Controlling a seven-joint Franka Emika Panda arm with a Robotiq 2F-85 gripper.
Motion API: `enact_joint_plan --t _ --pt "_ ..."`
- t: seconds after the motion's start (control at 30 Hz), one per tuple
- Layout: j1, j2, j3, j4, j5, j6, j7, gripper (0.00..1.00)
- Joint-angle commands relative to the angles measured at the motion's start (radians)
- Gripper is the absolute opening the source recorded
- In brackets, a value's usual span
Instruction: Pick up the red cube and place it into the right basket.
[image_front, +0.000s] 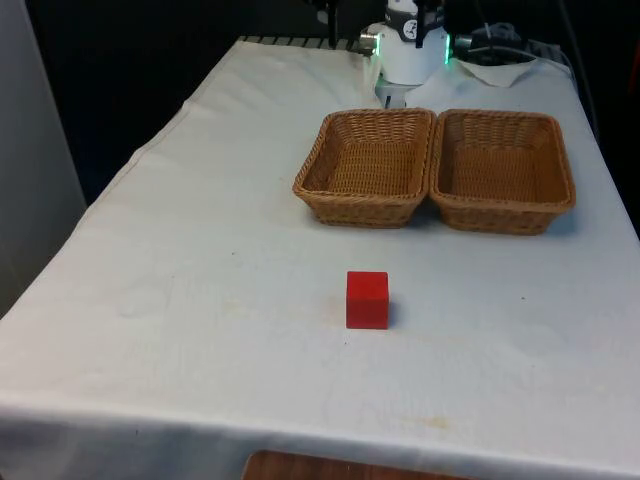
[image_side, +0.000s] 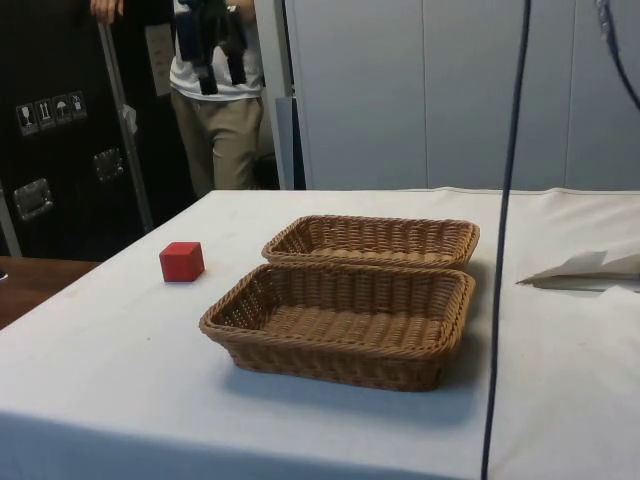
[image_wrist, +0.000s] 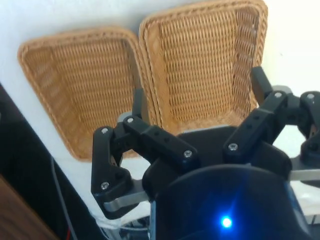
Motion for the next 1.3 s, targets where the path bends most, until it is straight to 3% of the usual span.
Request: enact_joint_plan --t 0.0,0.13,0.17,0.2,0.43,0.77,1.0,1.07,1.27 --pt "-0.006 0.022 0.002 0.02 0.014 0.0 -0.008 1.0" --pt "-0.011 0.068 0.002 0.063 0.026 0.01 -0.015 1.0" --pt "-0.005 0.059 -0.002 0.054 0.017 0.013 -0.008 1.0" --pt "-0.013 0.079 0.001 0.073 0.029 0.012 -0.016 1.0" --pt "-0.019 0.167 0.001 0.157 0.049 0.04 -0.023 1.0" --pt "-0.017 0.18 -0.002 0.15 0.044 0.099 -0.055 1.0" --pt "-0.02 0.18 0.003 0.118 0.051 0.189 -0.115 1.0" --pt "-0.017 0.182 -0.002 0.122 0.044 0.173 -0.105 1.0" --pt "-0.025 0.189 0.005 0.093 0.056 0.26 -0.164 1.0"
